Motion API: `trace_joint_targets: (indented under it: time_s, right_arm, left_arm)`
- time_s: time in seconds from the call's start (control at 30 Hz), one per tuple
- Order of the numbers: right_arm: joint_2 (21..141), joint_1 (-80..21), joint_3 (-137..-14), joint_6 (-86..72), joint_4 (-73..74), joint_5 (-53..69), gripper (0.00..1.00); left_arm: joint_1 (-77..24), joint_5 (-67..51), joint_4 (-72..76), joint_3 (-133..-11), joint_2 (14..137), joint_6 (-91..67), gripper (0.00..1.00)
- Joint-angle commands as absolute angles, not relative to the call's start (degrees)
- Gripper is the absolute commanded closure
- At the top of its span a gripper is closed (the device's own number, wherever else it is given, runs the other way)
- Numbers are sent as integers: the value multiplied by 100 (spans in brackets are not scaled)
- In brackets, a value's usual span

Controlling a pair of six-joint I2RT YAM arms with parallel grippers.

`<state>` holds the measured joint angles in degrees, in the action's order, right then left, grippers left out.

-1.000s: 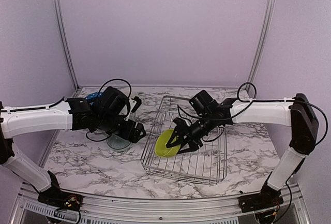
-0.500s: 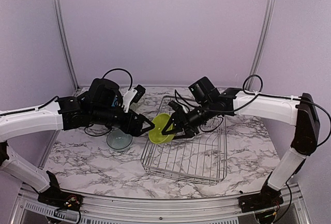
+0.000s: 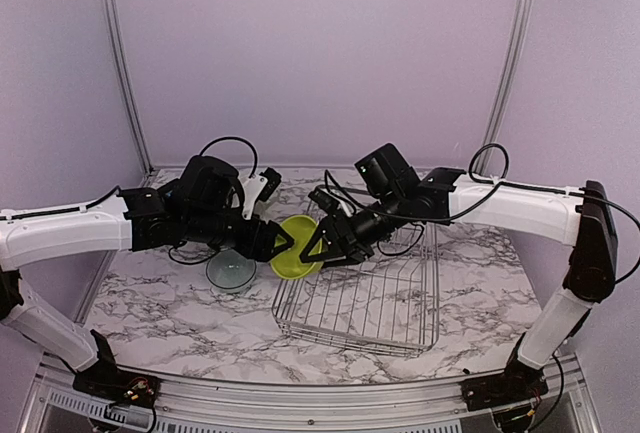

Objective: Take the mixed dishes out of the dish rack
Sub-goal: Pass from the right arm to the left, then place the bowl in the bowl.

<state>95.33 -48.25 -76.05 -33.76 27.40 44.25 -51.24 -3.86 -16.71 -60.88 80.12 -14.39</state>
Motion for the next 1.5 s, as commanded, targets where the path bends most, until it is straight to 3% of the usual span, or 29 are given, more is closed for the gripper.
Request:
trace_joint_targets:
  time_s: [0.0,0.37,0.5,0.67,0.83,0.93,1.33,1.4,1.47]
  right_arm:
    - [9334,-4878,-7918,-3209,2475,4513,61]
    - [9308,-4905,-7933,-3158,2365,4571,61]
    - [9316,-4873,-7894,-3179,2414,4481,59]
    - [9266,-4642,-7746,-3312,2369,4461,55]
    - [9251,-4484,-7748,-3309,2472,4419,24]
    - [9230,-4396,-7743,-3287,2580,4302,14]
    - [9211,-4184,-7916,-2901,3154,3547,9]
    - [9211,-4183,-7996,-2794,3254,3441,2]
    - [9224,-4182,-8096,-2687,3344,3396,2]
  left_arm:
    - [-5097,-295,-1662,-6029,8036,-1460,35]
    - [-5092,-697,-1492,-6009,7829,-1489,88]
    - [-5089,-912,-1282,-5883,7651,-1599,100]
    - [-5091,-1060,-1160,-5737,7488,-1758,100]
    - [-4975,-1145,-1194,-5669,7332,-2044,100]
    - [-4850,-1213,-1246,-5569,7157,-2190,100]
    - [-3916,-1085,-2298,-4906,6464,-2503,100]
    - [-3676,-1081,-2441,-4784,6455,-2507,100]
    - [-3492,-1029,-2546,-4684,6484,-2498,100]
